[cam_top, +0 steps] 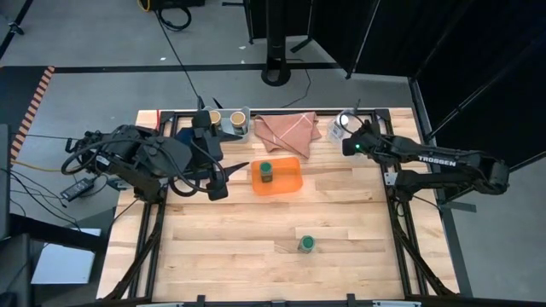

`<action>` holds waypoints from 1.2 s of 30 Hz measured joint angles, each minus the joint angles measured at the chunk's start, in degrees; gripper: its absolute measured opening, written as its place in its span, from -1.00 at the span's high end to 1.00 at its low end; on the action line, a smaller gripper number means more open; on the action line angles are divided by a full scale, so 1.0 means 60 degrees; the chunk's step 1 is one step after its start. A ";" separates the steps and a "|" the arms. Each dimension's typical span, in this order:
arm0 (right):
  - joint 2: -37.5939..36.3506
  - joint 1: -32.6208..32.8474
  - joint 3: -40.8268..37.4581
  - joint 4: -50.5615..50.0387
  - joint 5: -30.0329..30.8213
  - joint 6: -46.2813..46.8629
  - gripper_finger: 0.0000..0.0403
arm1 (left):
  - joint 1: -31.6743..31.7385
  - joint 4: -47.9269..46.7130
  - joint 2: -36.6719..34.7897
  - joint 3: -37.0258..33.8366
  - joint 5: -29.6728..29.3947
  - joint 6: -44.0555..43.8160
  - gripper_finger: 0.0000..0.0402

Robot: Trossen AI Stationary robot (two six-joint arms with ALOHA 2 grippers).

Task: Sort spices by type
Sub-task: Put the white seasoning bottle into the transparent bin

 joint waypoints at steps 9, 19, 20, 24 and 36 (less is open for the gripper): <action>0.0000 -0.0001 -0.0096 0.0126 -0.0058 -0.0002 -0.04 | 0.0000 0.0002 0.0000 0.0000 -0.0095 -0.0004 -0.44; 0.0000 0.0002 -0.0096 0.0122 -0.0058 -0.0002 -0.04 | 0.0000 0.0002 0.0000 0.0000 -0.0095 -0.0007 -0.44; 0.0000 0.0002 -0.0096 0.0122 -0.0058 0.0001 -0.04 | 0.0000 0.0002 0.0000 0.0000 -0.0095 -0.0007 -0.44; 0.0000 0.0002 -0.0096 0.0118 -0.0058 0.0001 -0.04 | 0.0000 0.0002 0.0000 0.0003 -0.0095 -0.0007 -0.44; 0.0000 0.0002 -0.0096 0.0107 -0.0060 0.0743 -0.04 | 0.0000 0.0002 0.0000 0.0001 -0.0095 -0.0007 -0.44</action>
